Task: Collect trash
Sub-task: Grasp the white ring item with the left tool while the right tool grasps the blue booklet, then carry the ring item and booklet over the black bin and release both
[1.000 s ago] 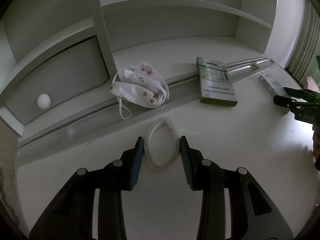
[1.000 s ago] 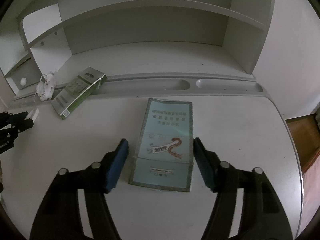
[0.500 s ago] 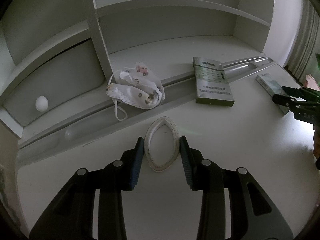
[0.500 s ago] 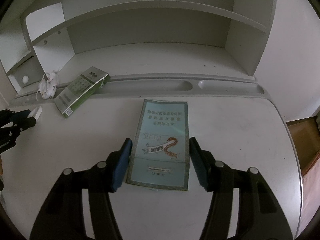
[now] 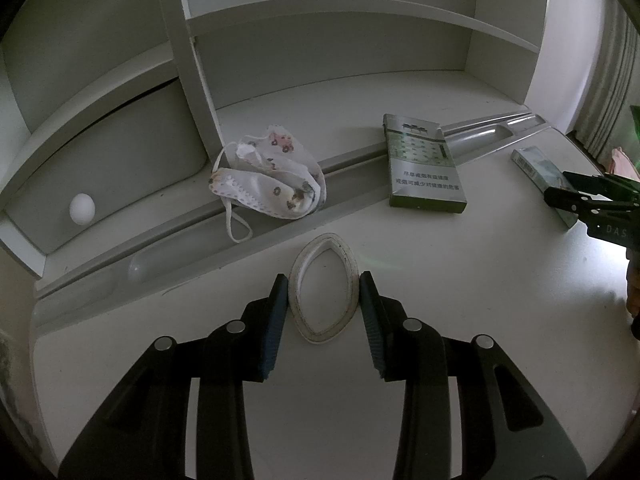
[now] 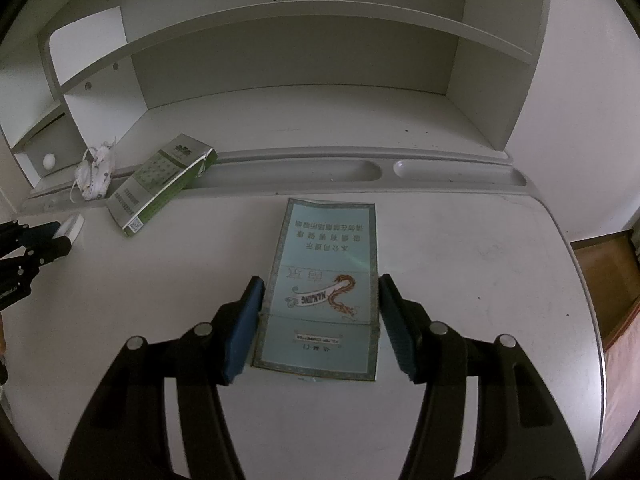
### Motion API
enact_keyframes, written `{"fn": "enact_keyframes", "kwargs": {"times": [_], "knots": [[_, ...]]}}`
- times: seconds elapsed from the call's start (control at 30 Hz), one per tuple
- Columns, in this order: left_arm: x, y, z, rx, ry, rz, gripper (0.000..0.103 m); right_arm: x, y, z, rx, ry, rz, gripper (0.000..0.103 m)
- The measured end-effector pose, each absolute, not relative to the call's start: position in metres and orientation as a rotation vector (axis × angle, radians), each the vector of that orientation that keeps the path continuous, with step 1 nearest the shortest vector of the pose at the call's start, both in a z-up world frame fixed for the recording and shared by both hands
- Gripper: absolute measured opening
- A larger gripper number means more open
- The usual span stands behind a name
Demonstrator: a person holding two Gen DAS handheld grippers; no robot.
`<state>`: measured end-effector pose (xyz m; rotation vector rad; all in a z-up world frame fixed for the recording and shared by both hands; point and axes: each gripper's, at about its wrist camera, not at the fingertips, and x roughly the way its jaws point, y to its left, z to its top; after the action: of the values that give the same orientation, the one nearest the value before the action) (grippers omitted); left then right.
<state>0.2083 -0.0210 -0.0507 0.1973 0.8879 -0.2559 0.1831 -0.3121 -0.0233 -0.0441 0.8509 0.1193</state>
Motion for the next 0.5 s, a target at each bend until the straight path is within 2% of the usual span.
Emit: {"fn": "enact_keyframes", "kwargs": {"times": [0.3,0.5], "knots": [[0.199,-0.04,-0.032,0.205,0.808,-0.301,0.035,0.175,-0.329,-0.015,0.04,0.802,0.133,0.057],[0.169,-0.115,0.004,0.245,0.727,-0.423,0.035,0.132,-0.373,0.019,0.106,0.713,0.159,0.057]]}}
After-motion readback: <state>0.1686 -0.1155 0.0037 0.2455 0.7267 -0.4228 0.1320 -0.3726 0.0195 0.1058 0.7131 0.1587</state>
